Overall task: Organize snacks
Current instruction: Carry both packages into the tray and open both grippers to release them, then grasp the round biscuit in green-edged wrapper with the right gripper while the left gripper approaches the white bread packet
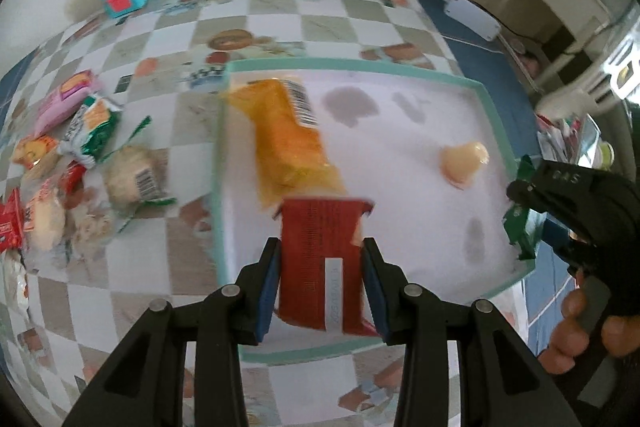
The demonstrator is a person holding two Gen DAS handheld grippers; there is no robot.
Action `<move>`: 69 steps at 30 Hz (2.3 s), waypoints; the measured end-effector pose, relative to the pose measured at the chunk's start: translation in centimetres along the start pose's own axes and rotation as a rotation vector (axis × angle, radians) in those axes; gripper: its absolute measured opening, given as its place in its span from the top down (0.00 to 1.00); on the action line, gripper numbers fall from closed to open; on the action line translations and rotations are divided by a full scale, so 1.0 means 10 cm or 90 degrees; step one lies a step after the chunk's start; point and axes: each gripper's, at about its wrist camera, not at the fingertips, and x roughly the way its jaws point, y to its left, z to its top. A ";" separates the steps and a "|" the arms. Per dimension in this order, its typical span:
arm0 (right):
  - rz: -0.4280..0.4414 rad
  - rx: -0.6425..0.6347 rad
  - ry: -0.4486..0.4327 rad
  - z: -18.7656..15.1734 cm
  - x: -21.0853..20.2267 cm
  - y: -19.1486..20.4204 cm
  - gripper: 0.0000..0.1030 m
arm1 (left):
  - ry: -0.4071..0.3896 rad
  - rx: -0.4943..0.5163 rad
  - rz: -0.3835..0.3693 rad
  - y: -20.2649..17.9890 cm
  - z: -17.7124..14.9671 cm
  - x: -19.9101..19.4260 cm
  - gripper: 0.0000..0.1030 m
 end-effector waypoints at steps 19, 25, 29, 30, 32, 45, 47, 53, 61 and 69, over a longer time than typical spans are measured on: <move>0.049 -0.147 0.015 -0.43 -0.07 0.70 0.21 | -0.023 -0.306 0.155 1.53 -0.05 -0.20 0.17; 0.091 -0.242 0.016 -0.75 -0.17 1.09 0.10 | -0.050 -0.409 0.215 2.21 -0.25 -0.40 0.12; 0.128 -0.290 0.016 -0.97 -0.26 1.30 0.10 | -0.056 -0.453 0.236 2.58 -0.42 -0.51 0.10; 0.140 -0.302 0.020 -1.02 -0.27 1.35 0.08 | -0.060 -0.458 0.239 2.64 -0.45 -0.55 0.10; 0.163 -0.324 0.028 -1.13 -0.29 1.47 0.00 | -0.070 -0.473 0.247 2.80 -0.53 -0.62 0.10; 0.202 -0.465 0.022 -1.77 -0.39 2.11 0.00 | -0.088 -0.576 0.242 3.45 -0.86 -0.75 0.09; 0.208 -0.474 0.023 -1.82 -0.38 2.18 0.00 | -0.086 -0.575 0.232 3.51 -0.84 -0.73 0.09; 0.199 -0.495 0.030 -1.93 -0.25 2.36 0.00 | -0.086 -0.557 0.213 3.62 -0.77 -0.70 0.09; 0.199 -0.533 0.035 -2.01 -0.09 2.56 0.00 | -0.049 -0.605 0.209 3.86 -0.86 -0.42 0.09; 0.191 -0.556 0.031 -2.03 0.05 2.69 0.01 | -0.029 -0.625 0.230 3.93 -0.90 -0.29 0.09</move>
